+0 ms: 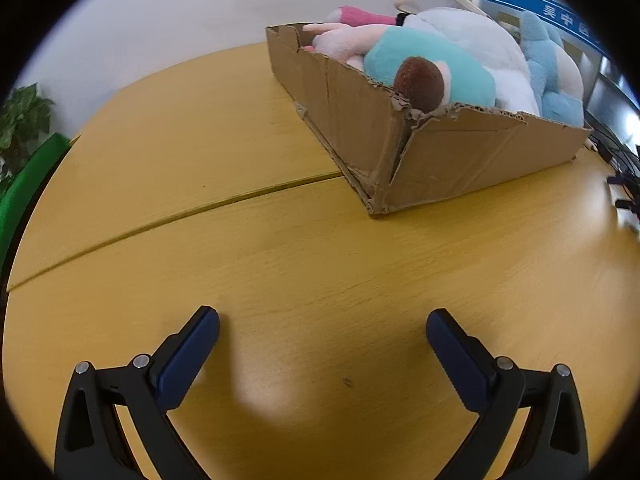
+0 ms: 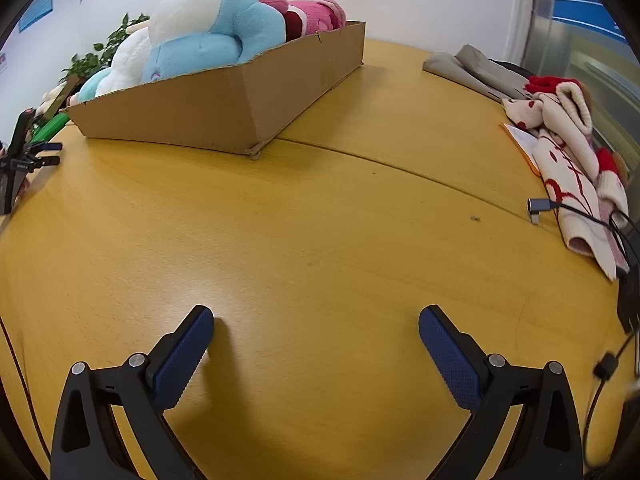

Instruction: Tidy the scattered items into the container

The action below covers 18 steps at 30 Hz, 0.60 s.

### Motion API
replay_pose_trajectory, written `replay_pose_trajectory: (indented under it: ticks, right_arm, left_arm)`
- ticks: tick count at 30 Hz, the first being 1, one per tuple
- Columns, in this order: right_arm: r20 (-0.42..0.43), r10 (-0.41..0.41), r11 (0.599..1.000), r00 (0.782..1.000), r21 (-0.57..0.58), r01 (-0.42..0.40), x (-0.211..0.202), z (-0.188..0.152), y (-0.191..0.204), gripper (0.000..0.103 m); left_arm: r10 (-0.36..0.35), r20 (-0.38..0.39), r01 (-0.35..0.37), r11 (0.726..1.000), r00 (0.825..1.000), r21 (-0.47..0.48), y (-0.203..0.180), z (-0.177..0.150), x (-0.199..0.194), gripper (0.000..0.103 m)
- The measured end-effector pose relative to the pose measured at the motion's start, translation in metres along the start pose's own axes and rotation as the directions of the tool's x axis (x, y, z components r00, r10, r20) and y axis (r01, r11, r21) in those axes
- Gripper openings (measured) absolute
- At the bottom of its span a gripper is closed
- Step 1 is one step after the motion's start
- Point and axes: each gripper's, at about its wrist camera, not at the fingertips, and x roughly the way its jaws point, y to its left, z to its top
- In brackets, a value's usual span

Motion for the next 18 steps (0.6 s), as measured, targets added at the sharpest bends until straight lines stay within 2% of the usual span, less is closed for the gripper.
replay_pose_trajectory:
  ticks: [6,15,18]
  right_arm:
    - [-0.005,0.066,0.994,0.998,-0.089,-0.066,0.01,0.014,-0.034,0.103]
    - [-0.006,0.093,0.988,0.996,-0.125,-0.093,0.013,0.017,-0.043,0.103]
    - [-0.006,0.094,0.988,0.996,-0.125,-0.094,0.013,0.016,-0.043,0.103]
  left_arm:
    - [-0.112,-0.01,0.112,0.982,0.994,0.152,0.018,-0.001,0.001,0.103]
    - [-0.132,-0.014,0.132,0.975,0.991,0.179,0.032,0.006,0.009,0.103]
    - [-0.131,-0.016,0.132,0.974,0.991,0.184,0.025,0.004,0.001,0.103]
